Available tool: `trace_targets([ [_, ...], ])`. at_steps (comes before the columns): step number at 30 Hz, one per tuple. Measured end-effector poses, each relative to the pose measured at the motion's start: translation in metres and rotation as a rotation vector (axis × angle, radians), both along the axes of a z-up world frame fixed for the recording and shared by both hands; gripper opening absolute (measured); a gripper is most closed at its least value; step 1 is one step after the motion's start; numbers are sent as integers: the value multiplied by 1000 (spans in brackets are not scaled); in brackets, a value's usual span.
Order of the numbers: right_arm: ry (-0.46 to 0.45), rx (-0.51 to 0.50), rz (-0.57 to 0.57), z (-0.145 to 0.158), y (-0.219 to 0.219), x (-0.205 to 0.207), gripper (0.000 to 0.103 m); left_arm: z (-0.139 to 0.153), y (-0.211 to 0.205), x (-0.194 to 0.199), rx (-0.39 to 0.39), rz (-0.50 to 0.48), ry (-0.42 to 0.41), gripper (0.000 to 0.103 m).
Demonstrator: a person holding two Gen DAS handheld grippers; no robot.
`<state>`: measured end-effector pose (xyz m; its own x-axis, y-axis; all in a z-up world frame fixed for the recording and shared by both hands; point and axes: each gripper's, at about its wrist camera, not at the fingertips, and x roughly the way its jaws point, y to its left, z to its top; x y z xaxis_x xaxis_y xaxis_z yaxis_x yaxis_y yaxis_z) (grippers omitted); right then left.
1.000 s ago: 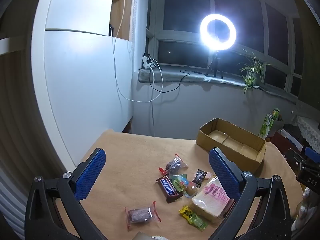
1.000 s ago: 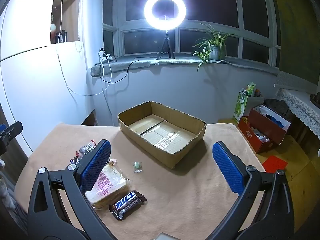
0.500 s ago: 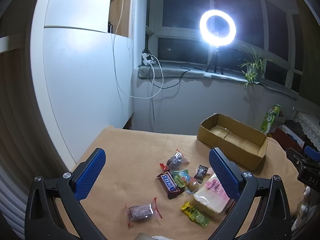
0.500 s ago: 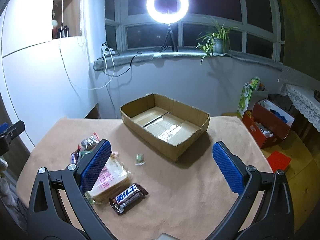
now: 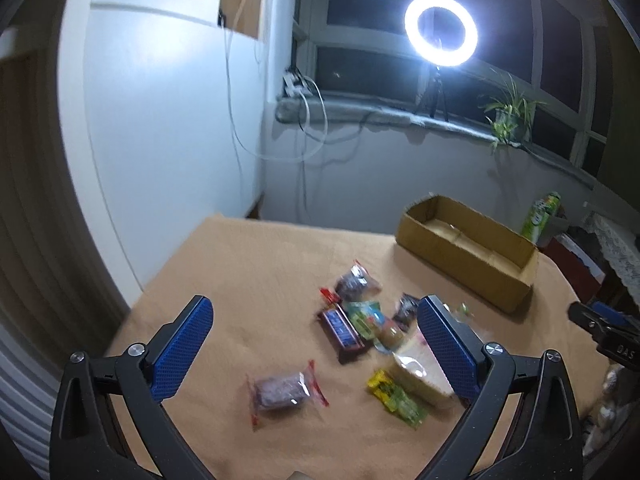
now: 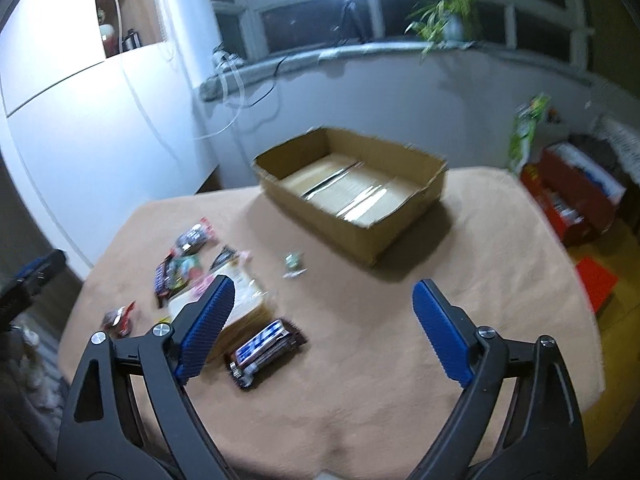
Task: Organize snacks
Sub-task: 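Lower the right gripper onto the bread bag and close on it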
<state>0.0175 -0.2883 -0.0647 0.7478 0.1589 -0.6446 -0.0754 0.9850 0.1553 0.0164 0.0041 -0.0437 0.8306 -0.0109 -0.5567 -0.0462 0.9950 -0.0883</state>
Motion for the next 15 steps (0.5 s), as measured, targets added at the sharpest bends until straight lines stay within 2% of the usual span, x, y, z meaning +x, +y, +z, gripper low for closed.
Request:
trace_targets([
  [3, 54, 56, 71, -10, 6, 7, 91, -10, -3, 2, -35, -29, 44, 95],
  [7, 110, 72, 169, -25, 21, 19, 91, -26, -12, 4, -91, -92, 109, 86],
  [8, 118, 83, 182, -29, 24, 23, 89, -30, -15, 5, -108, -107, 126, 85],
  [11, 177, 130, 205, -43, 26, 37, 73, -45, -23, 10, -187, -167, 199, 78],
  [15, 225, 170, 241, -51, 29, 53, 71, -63, -36, 13, -260, -234, 275, 67],
])
